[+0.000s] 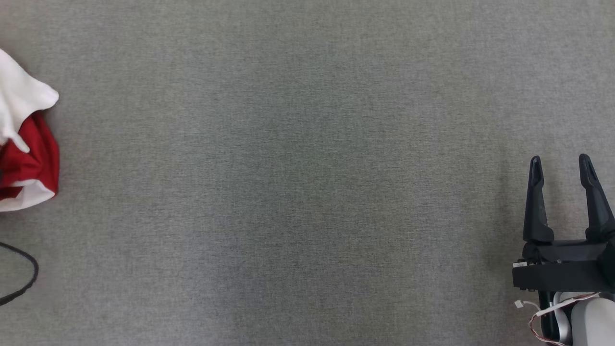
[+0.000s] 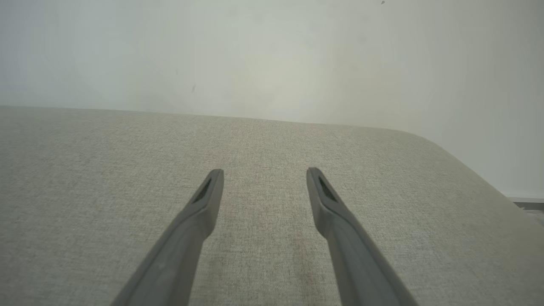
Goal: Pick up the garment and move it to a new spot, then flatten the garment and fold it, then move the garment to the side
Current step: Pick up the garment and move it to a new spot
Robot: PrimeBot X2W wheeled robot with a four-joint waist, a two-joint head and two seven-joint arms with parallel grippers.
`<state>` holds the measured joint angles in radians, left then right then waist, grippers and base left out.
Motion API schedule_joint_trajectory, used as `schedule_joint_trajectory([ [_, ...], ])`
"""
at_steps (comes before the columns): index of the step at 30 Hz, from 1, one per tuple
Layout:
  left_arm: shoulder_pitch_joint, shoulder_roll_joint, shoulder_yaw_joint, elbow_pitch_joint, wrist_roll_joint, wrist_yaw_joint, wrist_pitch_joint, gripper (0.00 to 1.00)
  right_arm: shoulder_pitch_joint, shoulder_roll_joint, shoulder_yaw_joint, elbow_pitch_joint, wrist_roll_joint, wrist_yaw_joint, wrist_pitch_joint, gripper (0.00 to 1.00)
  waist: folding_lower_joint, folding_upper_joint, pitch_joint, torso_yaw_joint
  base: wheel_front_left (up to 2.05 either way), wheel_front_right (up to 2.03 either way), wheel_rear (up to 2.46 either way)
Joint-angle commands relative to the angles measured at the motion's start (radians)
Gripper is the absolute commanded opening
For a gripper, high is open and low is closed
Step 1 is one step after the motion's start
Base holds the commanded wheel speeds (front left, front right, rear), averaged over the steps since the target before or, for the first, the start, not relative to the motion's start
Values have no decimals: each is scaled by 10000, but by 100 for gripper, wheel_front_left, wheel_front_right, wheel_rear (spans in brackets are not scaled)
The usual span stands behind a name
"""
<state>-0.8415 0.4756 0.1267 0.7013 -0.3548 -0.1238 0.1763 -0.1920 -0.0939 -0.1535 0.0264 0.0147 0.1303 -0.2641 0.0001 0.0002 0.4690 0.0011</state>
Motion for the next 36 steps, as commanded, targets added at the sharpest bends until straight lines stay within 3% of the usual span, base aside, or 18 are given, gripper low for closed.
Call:
schedule_joint_trajectory([
  [1,-16,-46,-27,311,-112,42,356,100,-107,-39,4,-1,-45,8,-7,100,-1,-2,81,-129,0,0,0],
  [7,7,-55,-130,1322,-281,244,1598,100,-118,30,139,68,-70,8,-7,100,-1,-2,-6,-204,0,0,0],
  [8,3,-78,-136,1408,-312,251,1667,93,-119,42,166,76,-78,8,-8,100,-1,-2,-24,-213,0,0,0],
  [9,3,-75,-157,1473,-308,255,1703,44,-121,57,193,89,-88,8,-7,100,-1,-2,-44,-222,0,0,0],
  [10,-8,-61,-176,1525,-296,263,1699,0,-126,66,215,105,-90,8,-8,100,-1,-2,-69,-231,0,0,0],
  [21,-499,210,-404,1053,207,428,-403,0,-83,130,285,326,44,8,-7,100,-1,-2,-660,-129,0,0,0],
  [28,-1154,308,-736,-178,524,291,-2155,0,86,237,479,566,220,8,-7,100,-1,-2,-1465,-45,0,0,0],
  [36,-2117,42,-1675,-2194,748,91,-2212,0,257,376,619,794,499,8,-8,100,-1,-2,-2213,-517,0,0,0],
])
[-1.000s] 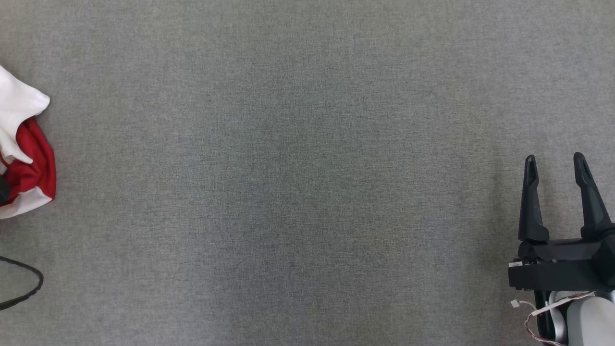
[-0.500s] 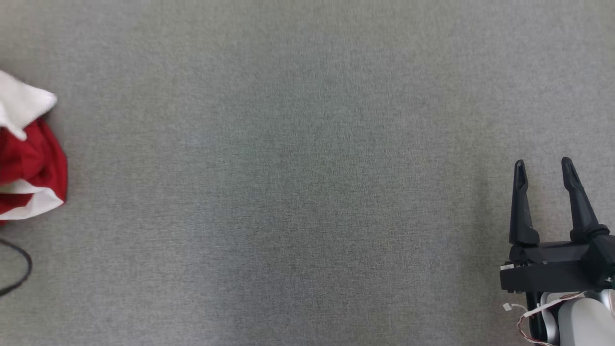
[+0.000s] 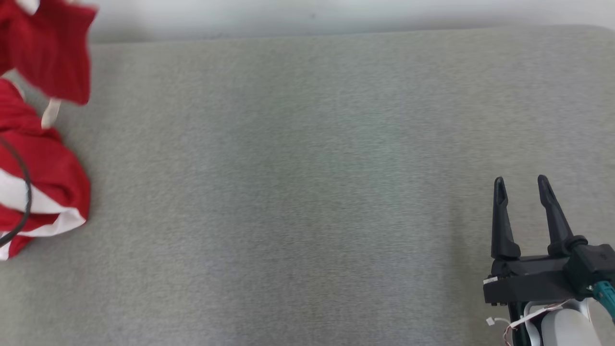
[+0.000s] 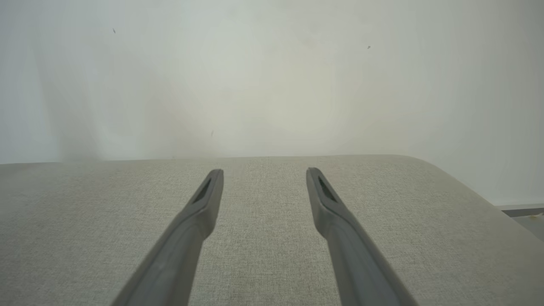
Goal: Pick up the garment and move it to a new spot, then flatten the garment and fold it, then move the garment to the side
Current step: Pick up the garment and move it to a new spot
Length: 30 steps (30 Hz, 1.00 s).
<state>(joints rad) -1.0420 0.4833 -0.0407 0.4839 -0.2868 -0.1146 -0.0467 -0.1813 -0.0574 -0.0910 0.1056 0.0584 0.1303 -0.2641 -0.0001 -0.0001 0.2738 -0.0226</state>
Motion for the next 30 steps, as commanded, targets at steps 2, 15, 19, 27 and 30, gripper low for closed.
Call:
schedule_joint_trajectory([
  [2,-360,-250,-311,-486,-18,-59,215,0,181,34,45,38,129,8,-7,100,1,1,-353,-504,0,0,0],
  [15,-641,-2797,-2631,-1891,-493,-126,725,0,286,76,275,227,820,8,-8,100,1,1,-379,-2430,0,0,0],
  [19,-173,-3313,-3351,-1649,-538,-153,646,0,305,76,317,238,944,8,-7,100,1,1,-268,-2667,0,0,0],
  [27,1741,-3793,-4193,-832,-796,-103,95,0,142,77,411,283,1092,8,-6,100,1,1,-51,-2829,0,0,0],
  [30,2385,-3891,-4362,-492,-913,-68,-55,0,153,77,445,308,1124,8,-6,100,1,1,-31,-2811,0,0,0],
])
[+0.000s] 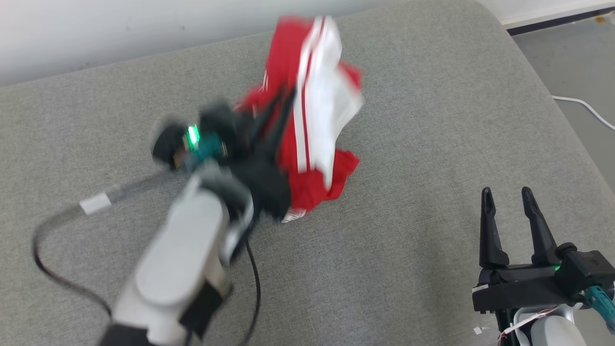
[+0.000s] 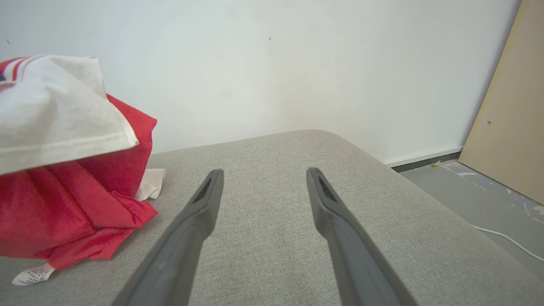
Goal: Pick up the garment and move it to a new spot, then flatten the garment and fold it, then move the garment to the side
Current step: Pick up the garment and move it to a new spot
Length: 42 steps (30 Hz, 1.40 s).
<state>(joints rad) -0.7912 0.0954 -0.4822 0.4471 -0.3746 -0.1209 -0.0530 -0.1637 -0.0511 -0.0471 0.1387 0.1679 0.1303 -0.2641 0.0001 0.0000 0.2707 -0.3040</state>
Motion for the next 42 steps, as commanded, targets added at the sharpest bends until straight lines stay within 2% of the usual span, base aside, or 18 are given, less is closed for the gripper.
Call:
schedule_joint_trajectory([
  [1,189,-25,-34,22,-28,63,-89,0,-23,13,21,8,40,8,-6,100,-1,0,2,17,0,0,0],
  [6,1383,-98,-380,783,-81,142,-466,0,-142,13,106,92,25,8,-8,100,-1,0,-37,187,0,0,0],
  [7,1467,-71,-492,897,49,133,-549,65,-160,16,178,114,5,8,-6,100,-1,0,-60,228,0,0,0],
  [8,1486,-73,-575,963,135,137,-676,100,-169,15,220,120,-25,8,-6,100,-1,0,-103,289,0,0,0],
  [15,1468,-97,-259,452,33,370,-1906,100,134,6,44,155,-279,8,-6,100,-1,0,-852,1173,0,0,0],
  [22,2535,710,646,-711,219,772,-2125,100,495,4,-88,159,-568,8,-6,100,-1,0,-1635,2190,0,0,0],
  [30,4744,1524,2232,-2493,555,1137,-2126,100,697,6,8,204,-681,8,-6,100,-1,0,-2165,2969,0,0,0],
  [35,6096,1618,3004,-3140,674,1252,-2129,100,870,8,-22,272,-670,8,-6,100,-1,0,-2317,3260,0,0,0],
  [42,7266,1403,3587,-3541,944,1244,-2130,100,990,8,-25,380,-653,8,-6,100,-1,0,-2455,3417,0,0,0],
])
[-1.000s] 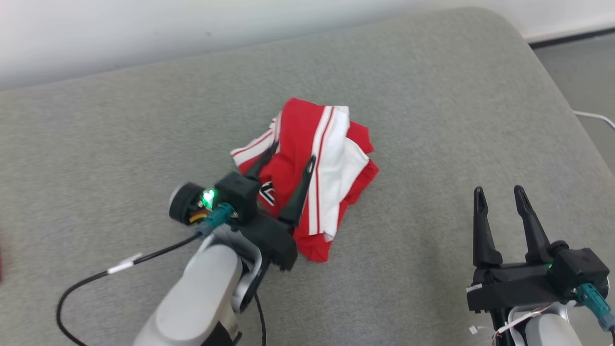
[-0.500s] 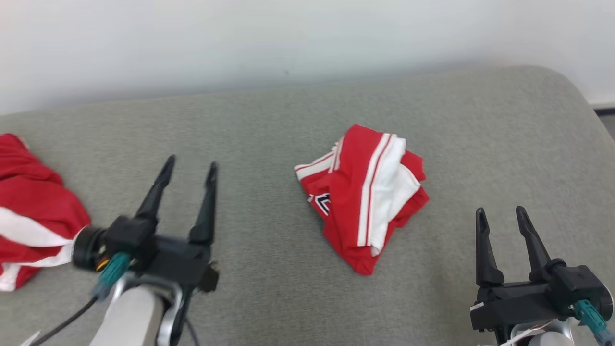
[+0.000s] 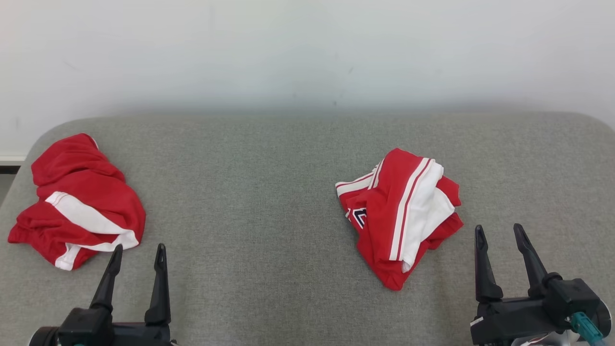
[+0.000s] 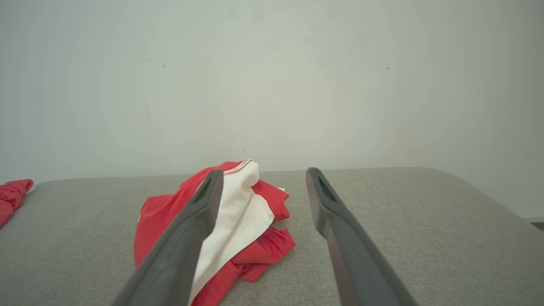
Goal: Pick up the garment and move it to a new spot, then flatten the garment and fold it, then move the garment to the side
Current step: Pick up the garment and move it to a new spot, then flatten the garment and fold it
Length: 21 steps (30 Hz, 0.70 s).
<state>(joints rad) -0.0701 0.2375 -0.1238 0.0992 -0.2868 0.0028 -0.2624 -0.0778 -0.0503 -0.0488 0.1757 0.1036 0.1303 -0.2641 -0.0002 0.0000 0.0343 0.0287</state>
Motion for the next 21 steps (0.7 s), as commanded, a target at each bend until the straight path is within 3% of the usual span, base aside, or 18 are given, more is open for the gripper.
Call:
schedule_joint_trajectory([
  [1,183,-81,74,-57,82,-8,-34,100,155,-1,-11,41,-10,8,-6,100,2,0,-114,106,0,0,0],
  [11,934,-725,772,-165,541,-472,-35,100,308,-1,53,380,65,8,-6,100,2,0,-333,43,0,0,0],
  [21,1229,-1003,1155,-11,1058,-832,-35,100,427,-1,-51,551,-14,8,-8,100,2,0,-303,-23,0,0,0],
])
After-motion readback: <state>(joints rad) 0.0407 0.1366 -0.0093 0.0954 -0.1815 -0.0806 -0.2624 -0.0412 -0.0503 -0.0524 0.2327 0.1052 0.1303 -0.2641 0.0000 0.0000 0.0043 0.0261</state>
